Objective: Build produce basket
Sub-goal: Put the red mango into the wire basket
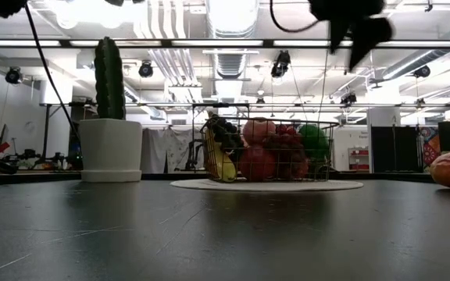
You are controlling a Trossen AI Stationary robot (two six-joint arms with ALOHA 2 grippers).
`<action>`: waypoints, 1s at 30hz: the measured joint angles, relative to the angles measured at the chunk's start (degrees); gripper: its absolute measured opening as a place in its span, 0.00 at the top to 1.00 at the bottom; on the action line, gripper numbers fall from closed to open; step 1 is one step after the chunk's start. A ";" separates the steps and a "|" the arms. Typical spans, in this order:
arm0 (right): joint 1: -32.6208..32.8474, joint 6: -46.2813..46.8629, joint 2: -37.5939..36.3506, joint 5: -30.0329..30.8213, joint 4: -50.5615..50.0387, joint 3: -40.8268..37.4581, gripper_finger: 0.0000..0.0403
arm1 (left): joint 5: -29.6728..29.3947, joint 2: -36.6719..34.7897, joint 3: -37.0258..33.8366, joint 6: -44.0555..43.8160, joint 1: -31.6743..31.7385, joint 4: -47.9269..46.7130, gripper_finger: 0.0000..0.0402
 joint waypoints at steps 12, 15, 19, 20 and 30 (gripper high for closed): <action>7.74 18.70 4.97 -6.79 -16.69 -11.59 0.19 | -0.01 -0.14 0.59 6.22 0.11 -0.38 0.16; 8.24 19.81 5.01 -9.26 -14.70 -17.28 0.19 | 0.00 -0.14 0.59 6.20 0.11 -0.52 0.16; 8.34 20.70 5.01 -11.01 -11.93 -23.81 0.19 | 0.00 -0.14 0.59 6.15 0.11 -0.57 0.16; 8.33 20.74 5.01 -11.31 -11.49 -25.12 0.19 | -0.02 -0.14 0.59 6.15 0.11 -0.59 0.16; 8.06 21.46 5.06 -11.54 -4.89 -32.98 0.19 | 0.00 -0.14 0.59 7.79 0.13 -0.63 0.16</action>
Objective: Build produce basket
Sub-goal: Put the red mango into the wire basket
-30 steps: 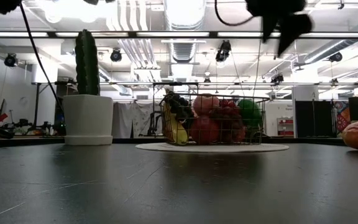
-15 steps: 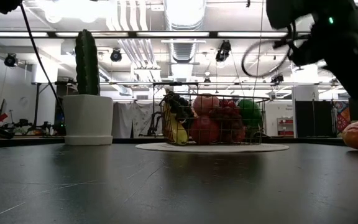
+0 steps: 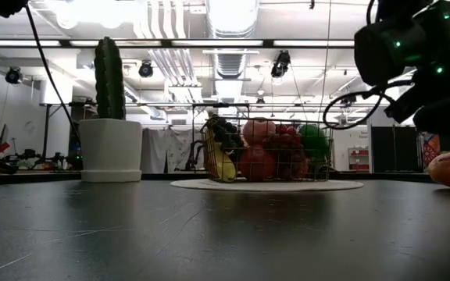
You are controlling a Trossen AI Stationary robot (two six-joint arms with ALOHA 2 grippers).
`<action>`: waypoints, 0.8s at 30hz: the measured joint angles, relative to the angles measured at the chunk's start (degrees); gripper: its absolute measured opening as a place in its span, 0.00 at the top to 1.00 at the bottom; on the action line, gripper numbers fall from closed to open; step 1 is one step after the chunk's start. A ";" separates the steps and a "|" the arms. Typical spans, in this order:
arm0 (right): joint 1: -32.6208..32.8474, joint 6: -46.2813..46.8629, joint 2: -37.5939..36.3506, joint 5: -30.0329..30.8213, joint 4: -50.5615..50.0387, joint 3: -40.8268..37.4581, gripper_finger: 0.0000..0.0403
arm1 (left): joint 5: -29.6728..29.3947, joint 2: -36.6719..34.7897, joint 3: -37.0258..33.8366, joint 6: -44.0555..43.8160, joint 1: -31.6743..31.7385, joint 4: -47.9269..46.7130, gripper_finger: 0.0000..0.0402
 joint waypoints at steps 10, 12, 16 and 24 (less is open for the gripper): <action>-0.11 -0.11 0.02 4.94 5.58 -2.28 0.19 | 0.00 0.00 -0.02 0.00 0.00 -0.07 0.16; -0.11 -0.11 0.10 6.00 6.56 -2.61 0.19 | 0.00 0.00 -0.02 0.00 0.00 -0.11 0.16; -0.11 -0.13 0.71 6.15 8.57 -3.28 0.19 | 0.00 0.00 -0.02 -0.03 0.00 -0.13 0.16; -0.11 -1.04 2.44 7.51 11.06 -3.45 0.39 | 0.00 0.00 -0.07 -0.07 0.00 -0.13 0.16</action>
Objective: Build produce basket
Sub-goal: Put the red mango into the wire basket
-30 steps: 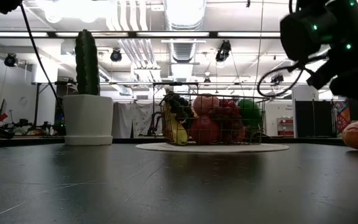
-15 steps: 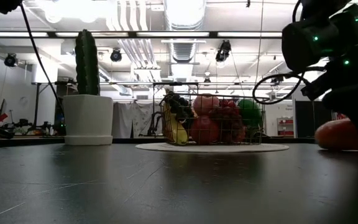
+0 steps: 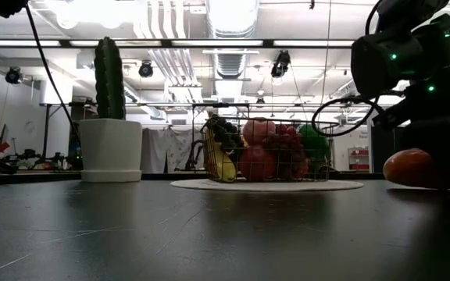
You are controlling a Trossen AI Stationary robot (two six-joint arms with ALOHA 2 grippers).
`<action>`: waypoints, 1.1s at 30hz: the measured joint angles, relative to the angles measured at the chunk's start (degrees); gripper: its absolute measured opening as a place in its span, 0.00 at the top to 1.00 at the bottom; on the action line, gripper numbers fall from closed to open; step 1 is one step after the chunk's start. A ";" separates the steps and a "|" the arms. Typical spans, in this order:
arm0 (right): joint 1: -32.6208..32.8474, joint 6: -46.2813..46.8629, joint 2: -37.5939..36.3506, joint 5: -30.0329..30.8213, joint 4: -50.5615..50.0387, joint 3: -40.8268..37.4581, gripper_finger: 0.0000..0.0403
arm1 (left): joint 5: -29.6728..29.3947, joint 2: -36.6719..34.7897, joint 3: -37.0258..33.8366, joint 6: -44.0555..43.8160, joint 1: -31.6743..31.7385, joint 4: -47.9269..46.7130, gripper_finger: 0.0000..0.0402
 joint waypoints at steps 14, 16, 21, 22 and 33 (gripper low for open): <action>0.00 -6.49 -2.95 -2.51 0.37 5.42 0.44 | 0.11 -1.32 1.77 8.63 0.02 0.87 0.16; 0.23 -8.82 -3.56 -2.71 0.86 7.87 0.44 | 0.42 -2.04 1.83 9.24 0.13 0.68 0.16; 1.84 -14.35 -3.95 2.46 8.44 12.99 0.44 | 0.94 -2.58 0.65 5.64 0.13 0.18 0.16; 2.38 -16.04 -4.10 4.08 12.03 13.37 0.44 | 1.06 -2.43 0.45 4.53 0.13 0.14 0.16; 10.22 -43.55 -3.83 22.72 64.26 2.47 0.44 | 15.78 -1.92 -0.02 -9.74 0.13 0.09 0.16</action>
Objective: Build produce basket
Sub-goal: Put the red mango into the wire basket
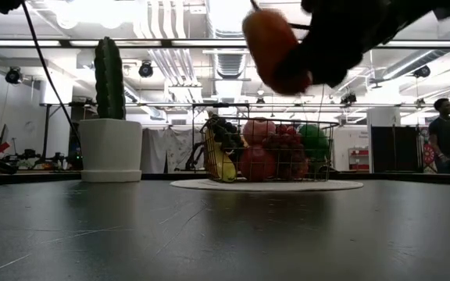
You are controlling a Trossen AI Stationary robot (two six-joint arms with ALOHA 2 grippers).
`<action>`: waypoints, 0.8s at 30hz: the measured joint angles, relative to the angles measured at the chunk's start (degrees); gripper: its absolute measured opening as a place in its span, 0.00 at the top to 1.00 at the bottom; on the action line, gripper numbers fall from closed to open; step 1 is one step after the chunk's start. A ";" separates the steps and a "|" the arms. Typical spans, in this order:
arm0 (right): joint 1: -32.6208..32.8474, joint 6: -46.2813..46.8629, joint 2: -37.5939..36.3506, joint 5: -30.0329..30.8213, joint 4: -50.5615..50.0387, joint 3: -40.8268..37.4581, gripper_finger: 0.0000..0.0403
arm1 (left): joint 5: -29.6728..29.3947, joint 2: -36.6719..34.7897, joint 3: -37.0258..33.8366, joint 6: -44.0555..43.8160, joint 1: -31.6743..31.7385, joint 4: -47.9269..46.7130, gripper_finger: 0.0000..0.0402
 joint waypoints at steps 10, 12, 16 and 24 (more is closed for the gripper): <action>0.80 -19.77 0.00 -3.01 53.47 -18.62 0.44 | 1.69 0.04 0.16 -8.52 0.20 0.66 0.16; 0.80 -20.06 0.00 -4.15 57.82 -20.69 0.44 | 1.71 0.04 0.17 -10.19 0.33 0.70 0.16; 0.80 -20.09 0.00 -5.20 59.21 -22.51 0.44 | 1.93 0.04 0.23 -13.48 1.07 0.66 0.16; 0.80 -21.27 0.00 -6.71 59.22 -23.20 0.44 | 4.30 8.97 6.25 -16.24 4.11 2.47 0.16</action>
